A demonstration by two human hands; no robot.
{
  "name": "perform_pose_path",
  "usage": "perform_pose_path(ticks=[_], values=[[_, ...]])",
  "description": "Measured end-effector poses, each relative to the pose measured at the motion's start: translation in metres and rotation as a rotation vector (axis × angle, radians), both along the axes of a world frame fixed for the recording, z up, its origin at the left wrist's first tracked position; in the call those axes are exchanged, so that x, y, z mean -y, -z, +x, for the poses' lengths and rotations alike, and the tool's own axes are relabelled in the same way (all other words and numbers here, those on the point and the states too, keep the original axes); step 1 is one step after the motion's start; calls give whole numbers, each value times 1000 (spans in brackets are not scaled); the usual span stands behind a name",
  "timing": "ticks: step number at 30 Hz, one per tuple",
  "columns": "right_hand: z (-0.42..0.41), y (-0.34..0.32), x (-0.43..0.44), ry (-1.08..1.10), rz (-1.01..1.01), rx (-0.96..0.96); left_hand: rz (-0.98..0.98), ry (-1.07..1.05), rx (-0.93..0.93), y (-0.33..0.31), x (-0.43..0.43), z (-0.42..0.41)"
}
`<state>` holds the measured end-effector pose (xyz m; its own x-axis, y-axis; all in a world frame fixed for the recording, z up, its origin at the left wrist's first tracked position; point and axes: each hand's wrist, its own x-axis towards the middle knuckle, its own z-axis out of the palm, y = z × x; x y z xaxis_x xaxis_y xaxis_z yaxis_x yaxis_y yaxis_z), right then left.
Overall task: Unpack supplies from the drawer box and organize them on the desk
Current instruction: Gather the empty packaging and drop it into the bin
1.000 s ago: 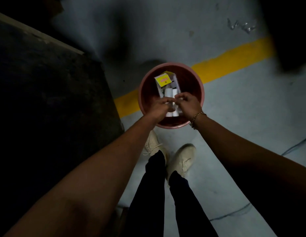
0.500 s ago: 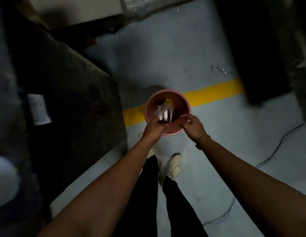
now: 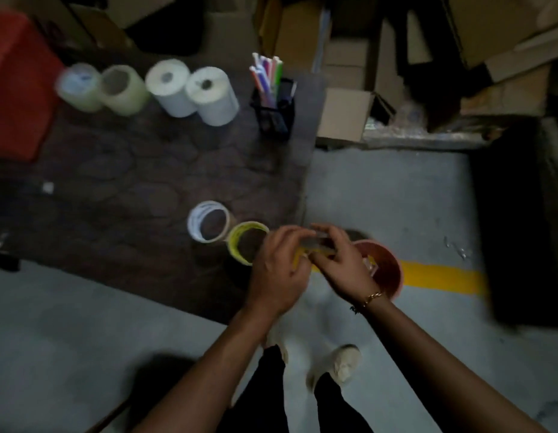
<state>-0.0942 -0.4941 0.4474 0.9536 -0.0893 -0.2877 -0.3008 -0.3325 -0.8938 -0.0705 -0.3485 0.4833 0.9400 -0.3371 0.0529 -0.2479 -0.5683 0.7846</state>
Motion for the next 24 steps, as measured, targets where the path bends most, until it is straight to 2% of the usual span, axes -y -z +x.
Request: perform_pose_path(ticks=[2, 4, 7, 10, 13, 18, 21, 24], values=[[14, -9, -36, -153, -187, 54, 54, -128, 73, -6, -50, 24], [26, -12, -66, -256, -415, 94, 204, -192, 78, -5, -96, 50], [39, -14, -96, -326, -630, 54, 513, -101, -132, 6, -138, 79], [46, -9, -110, -333, -671, 20, 608, 30, -225, 23, -151, 90], [44, -9, -101, -269, -645, 49, 484, 17, -212, 32, -145, 91], [15, -9, -36, -3, -438, 42, 223, -4, -223, 37, -92, 78], [-15, 3, 21, 225, -313, -78, 92, 62, -217, 36, -36, 63], [-50, 38, 79, 451, -176, -213, 41, 148, -212, 48, 25, 44]])
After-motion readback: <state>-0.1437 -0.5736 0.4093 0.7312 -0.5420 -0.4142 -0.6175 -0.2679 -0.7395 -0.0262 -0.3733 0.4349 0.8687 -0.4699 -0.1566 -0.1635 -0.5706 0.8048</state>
